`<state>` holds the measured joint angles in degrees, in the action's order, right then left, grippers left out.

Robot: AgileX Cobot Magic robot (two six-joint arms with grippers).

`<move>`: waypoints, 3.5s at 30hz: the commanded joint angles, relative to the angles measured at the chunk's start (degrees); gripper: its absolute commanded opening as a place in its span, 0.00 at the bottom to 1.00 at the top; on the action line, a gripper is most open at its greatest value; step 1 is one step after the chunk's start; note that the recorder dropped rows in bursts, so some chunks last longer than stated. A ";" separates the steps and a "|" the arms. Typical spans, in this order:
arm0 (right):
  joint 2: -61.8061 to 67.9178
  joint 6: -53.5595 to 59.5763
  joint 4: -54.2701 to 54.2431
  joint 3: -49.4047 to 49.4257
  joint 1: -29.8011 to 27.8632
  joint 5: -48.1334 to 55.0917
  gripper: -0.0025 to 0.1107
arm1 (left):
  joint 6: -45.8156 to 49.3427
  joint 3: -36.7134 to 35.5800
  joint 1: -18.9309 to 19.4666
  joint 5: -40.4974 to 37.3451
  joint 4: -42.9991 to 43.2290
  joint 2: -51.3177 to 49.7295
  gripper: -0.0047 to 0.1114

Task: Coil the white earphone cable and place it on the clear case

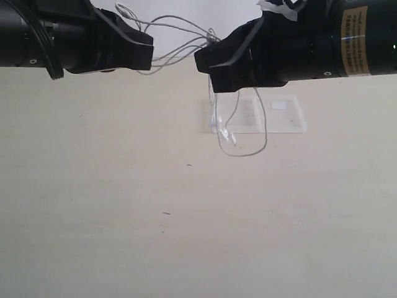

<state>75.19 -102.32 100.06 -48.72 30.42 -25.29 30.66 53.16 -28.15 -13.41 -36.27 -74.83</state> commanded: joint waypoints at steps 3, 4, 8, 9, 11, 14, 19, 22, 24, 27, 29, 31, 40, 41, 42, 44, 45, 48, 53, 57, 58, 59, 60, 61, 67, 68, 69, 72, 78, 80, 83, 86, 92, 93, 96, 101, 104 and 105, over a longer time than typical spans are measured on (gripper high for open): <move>-0.45 -0.97 -0.12 -0.27 0.19 -1.64 0.02 | 1.51 0.29 0.85 0.33 -0.34 -0.52 0.04; -0.45 -1.07 -0.12 -0.27 0.19 -1.76 0.02 | 2.52 0.29 0.85 0.23 -0.34 -0.52 0.04; -0.45 -1.04 -0.12 -0.27 0.19 -3.38 0.02 | 3.16 0.29 0.72 -0.20 -0.34 -0.52 0.20; -0.45 -1.04 -0.12 -0.27 0.19 -3.53 0.02 | 3.16 0.29 0.72 -0.52 -0.34 -0.52 0.27; -0.45 -1.04 -0.12 -0.27 0.19 -3.53 0.02 | 3.16 0.29 0.72 -0.99 -0.34 -0.52 0.42; -0.45 -1.52 -0.12 -0.27 0.19 -3.54 0.02 | 3.16 0.29 0.72 -1.60 -0.34 -0.38 0.57; -0.45 -3.17 -0.12 -0.27 0.19 -3.28 0.02 | 3.32 0.29 0.72 -2.55 -0.34 0.00 0.60; -0.45 -0.70 -0.12 -0.27 0.19 -1.00 0.02 | 3.81 0.29 0.72 -6.12 -0.34 0.71 0.60; -0.45 -0.59 -0.12 -0.27 0.19 0.76 0.02 | 4.76 0.29 0.72 -8.63 -0.23 0.97 0.60; -0.45 -0.31 -0.12 -0.27 0.19 1.67 0.02 | 4.98 0.29 0.72 -11.33 1.45 1.82 0.60; -0.45 -0.16 -0.12 -0.27 0.19 2.74 0.02 | 4.98 0.29 0.72 -11.70 1.25 2.82 0.60; -0.45 -0.27 -0.12 -0.27 0.19 4.24 0.02 | 4.98 0.29 0.72 -11.70 1.12 4.35 0.60; -0.45 -4.05 -0.12 -0.27 0.19 5.16 0.02 | 5.11 0.29 0.72 -13.75 1.56 10.74 0.60; -0.45 -4.47 -0.12 -0.27 0.19 5.16 0.02 | 5.25 0.29 0.72 -15.17 1.68 10.96 0.59; -0.45 -4.47 -0.12 -0.27 0.19 5.16 0.02 | 5.25 0.29 0.72 -16.70 1.78 10.94 0.58; -0.45 -4.38 -0.12 -0.27 0.19 5.76 0.02 | 5.25 0.29 0.72 -18.61 2.67 10.94 0.57; -0.45 -4.25 -0.12 -0.27 0.19 6.24 0.02 | 5.25 0.29 0.72 -18.84 2.67 10.94 0.57; -0.45 -3.85 -0.12 -0.27 0.19 7.05 0.02 | 5.80 0.52 0.72 -19.68 2.67 11.18 0.57; -0.45 -3.82 -0.12 -0.27 0.19 5.85 0.02 | 6.53 0.97 0.72 -23.46 3.12 11.18 0.58; -0.35 -3.82 -0.12 -0.27 0.19 4.41 0.02 | 6.64 0.97 0.72 -23.45 3.12 11.18 0.58; -0.35 -3.82 -0.12 -0.27 0.19 4.41 0.02 | 6.68 0.97 0.72 -23.45 3.12 11.18 0.58; -0.24 -3.82 -0.12 -0.27 0.19 4.41 0.02 | 6.82 0.97 0.72 -23.45 3.12 11.18 0.58; -0.11 -3.82 -0.12 -0.27 0.19 4.41 0.02 | 6.82 0.97 0.72 -23.45 3.12 11.18 0.58; 0.12 -3.82 -0.12 -0.27 0.19 4.41 0.02 | 6.81 0.97 0.72 -23.45 3.12 11.28 0.58; 2.44 -3.82 -0.12 -0.27 0.19 3.56 0.02 | 6.81 0.97 0.72 -20.48 3.39 12.44 0.58; 2.44 -3.82 -0.12 -0.27 0.19 3.56 0.02 | 6.81 0.97 0.72 -20.35 3.39 12.74 0.58; 2.44 -3.82 -0.12 -0.27 0.19 3.56 0.02 | 6.81 0.97 0.72 -20.21 3.54 13.18 0.58; 2.41 -3.82 -0.12 -0.27 0.19 3.80 0.02 | 6.81 0.97 0.72 -19.16 2.93 13.72 0.58; 2.41 -3.82 -0.12 -0.27 0.19 5.14 0.02 | 6.81 0.97 0.72 -19.01 2.65 13.76 0.78; 2.27 -4.64 -0.12 -0.27 0.19 6.13 0.02 | 8.29 0.97 0.72 -19.48 2.75 14.12 0.80; 1.90 -6.04 -0.12 -0.27 0.19 7.61 0.02 | 9.61 0.97 0.72 -19.78 2.87 15.64 0.79; 1.67 -7.22 -0.12 -0.27 0.19 8.01 0.02 | 11.82 0.97 0.72 -19.67 2.87 17.56 0.79; 1.67 -12.62 -0.12 -0.27 0.07 9.09 0.02 | 13.40 0.97 0.72 -18.24 6.21 22.80 0.76; 1.67 -12.62 -0.12 -0.39 0.07 9.09 0.02 | 13.40 0.97 0.72 -17.49 6.98 23.62 0.74; 1.67 -9.69 -0.12 -0.38 0.07 9.39 0.02 | 13.40 0.97 0.82 -15.74 8.58 26.27 0.59; 1.67 0.19 -0.12 -0.38 0.07 16.23 0.02 | 11.14 0.97 0.82 -16.23 16.83 30.50 0.21; 1.67 6.14 -0.12 -0.38 0.07 22.60 0.02 | 5.09 0.97 0.93 -16.91 23.18 33.29 0.05; 1.67 8.86 -0.12 -0.38 0.07 24.54 0.02 | 1.13 0.97 0.93 -16.91 25.18 34.34 0.04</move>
<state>77.43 -99.66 99.96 -48.72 30.42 -6.23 39.07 53.88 -27.57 -30.05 -16.64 -43.06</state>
